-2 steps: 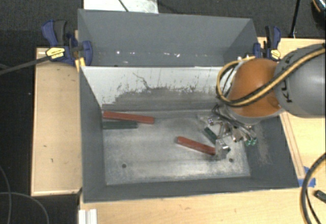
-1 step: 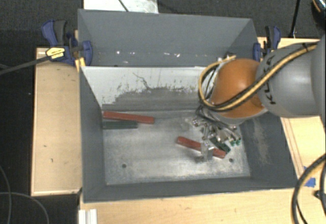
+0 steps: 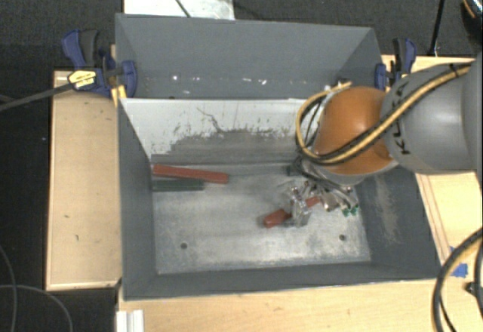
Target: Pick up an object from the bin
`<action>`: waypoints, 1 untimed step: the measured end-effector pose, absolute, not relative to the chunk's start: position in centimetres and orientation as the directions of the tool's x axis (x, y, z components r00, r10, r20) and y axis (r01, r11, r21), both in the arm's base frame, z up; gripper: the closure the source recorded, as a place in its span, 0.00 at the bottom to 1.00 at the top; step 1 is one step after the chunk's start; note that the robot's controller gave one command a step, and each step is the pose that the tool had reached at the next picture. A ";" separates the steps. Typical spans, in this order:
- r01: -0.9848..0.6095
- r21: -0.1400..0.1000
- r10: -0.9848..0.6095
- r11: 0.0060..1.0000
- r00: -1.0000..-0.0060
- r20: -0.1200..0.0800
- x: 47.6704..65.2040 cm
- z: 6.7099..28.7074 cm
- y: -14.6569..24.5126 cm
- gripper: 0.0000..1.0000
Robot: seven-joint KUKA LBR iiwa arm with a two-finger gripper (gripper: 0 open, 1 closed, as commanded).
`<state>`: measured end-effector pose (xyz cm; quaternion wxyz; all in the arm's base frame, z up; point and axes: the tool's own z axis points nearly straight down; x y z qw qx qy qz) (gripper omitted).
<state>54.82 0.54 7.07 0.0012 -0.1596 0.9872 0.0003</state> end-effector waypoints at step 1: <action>-0.566 -0.008 -0.566 0.825 -0.824 -0.008 55.1 27.5 -5.2 1.00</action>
Offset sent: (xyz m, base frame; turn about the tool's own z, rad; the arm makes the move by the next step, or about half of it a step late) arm 0.0009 -0.0564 0.1999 -0.2842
